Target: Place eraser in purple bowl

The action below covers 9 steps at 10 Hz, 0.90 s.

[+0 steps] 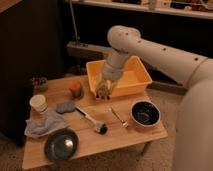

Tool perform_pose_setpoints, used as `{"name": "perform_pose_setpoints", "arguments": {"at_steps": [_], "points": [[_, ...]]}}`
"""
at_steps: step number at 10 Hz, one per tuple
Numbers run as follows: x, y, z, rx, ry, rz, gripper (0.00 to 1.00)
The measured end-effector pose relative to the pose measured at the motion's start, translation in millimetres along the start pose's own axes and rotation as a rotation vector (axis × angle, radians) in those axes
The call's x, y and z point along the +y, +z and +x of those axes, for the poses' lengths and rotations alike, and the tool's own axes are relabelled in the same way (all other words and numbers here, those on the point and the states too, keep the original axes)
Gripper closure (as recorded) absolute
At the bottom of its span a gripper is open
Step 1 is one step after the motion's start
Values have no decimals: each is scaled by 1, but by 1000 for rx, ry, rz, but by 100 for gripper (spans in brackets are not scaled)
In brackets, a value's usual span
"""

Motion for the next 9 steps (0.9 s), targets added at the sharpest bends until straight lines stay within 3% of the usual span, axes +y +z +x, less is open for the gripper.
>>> {"name": "perform_pose_setpoints", "arguments": {"at_steps": [4,5,7,9], "points": [[-95,-18,34,-22,246,51,100],[-131,-17,45,-24,332,75,100],[-180,-10,58,-21,451,105,100],[-236,20,68,1,572,130,100]]}}
